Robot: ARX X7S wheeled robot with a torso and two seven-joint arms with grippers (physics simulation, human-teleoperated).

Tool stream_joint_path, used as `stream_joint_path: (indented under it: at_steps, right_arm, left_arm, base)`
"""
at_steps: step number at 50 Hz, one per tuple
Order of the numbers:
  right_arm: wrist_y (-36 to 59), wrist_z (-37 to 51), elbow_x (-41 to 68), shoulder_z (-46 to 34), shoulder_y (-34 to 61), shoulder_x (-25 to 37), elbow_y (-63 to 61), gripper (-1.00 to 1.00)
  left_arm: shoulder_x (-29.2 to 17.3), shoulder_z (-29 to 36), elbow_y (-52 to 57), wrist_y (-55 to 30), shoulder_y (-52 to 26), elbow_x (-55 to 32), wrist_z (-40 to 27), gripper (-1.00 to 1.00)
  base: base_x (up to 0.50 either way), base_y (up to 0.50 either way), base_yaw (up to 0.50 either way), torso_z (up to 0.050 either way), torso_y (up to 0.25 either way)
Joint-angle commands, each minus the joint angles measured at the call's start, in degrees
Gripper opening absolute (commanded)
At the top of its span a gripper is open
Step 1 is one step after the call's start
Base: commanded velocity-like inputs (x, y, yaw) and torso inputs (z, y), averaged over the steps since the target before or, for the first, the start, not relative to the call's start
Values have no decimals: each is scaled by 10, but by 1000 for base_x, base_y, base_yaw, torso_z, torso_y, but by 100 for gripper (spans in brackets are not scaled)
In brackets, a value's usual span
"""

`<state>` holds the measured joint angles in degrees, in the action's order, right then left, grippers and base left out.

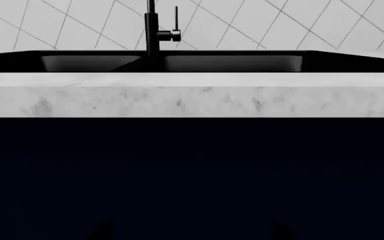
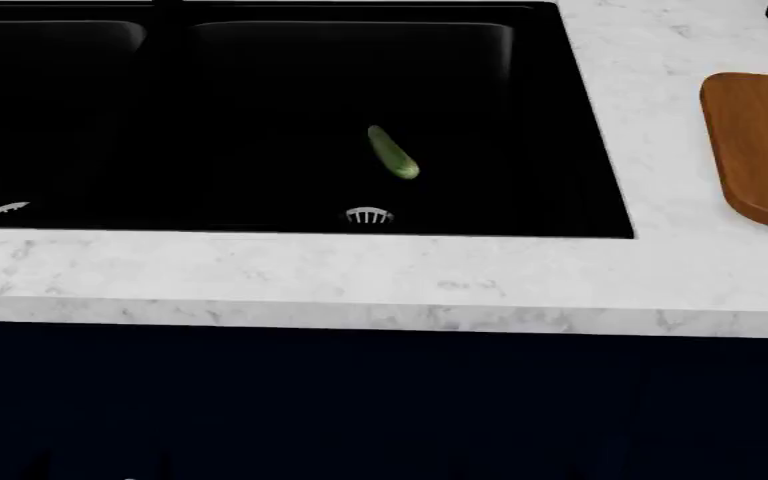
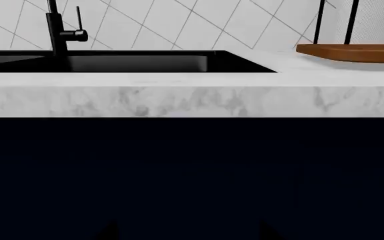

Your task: Pick the vegetables from the sink and place them on the cutting board.

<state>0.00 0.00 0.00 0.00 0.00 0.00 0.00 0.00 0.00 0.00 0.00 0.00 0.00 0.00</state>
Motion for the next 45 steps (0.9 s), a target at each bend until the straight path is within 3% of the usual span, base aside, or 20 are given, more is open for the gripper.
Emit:
stream_joint_path:
  at_steps: [1, 11, 14, 19, 45]
  right_arm:
    - [-5, 41, 34, -42, 2, 34, 4, 100]
    - [4, 38, 81, -37, 5, 37, 3, 100]
    - [8, 39, 89, -39, 5, 38, 2, 100]
    - [14, 46, 84, -48, 7, 44, 3, 100]
    - [14, 74, 69, -81, 6, 63, -7, 100]
  left_arm:
    - [-6, 6, 0, 0, 0, 0, -6, 100]
    - [-26, 37, 4, -2, 0, 0, -34, 100]
    - [-27, 25, 13, 3, 2, -47, -21, 100]
    - [-31, 30, 5, 11, 0, -55, -26, 100]
    - [-51, 53, 2, 11, 0, -66, -52, 100]
  base:
    - [0, 0, 0, 0, 0]
    - [0, 0, 0, 0, 0]
    - [0, 0, 0, 0, 0]
    - [0, 58, 0, 0, 0]
    - [0, 500, 0, 0, 0]
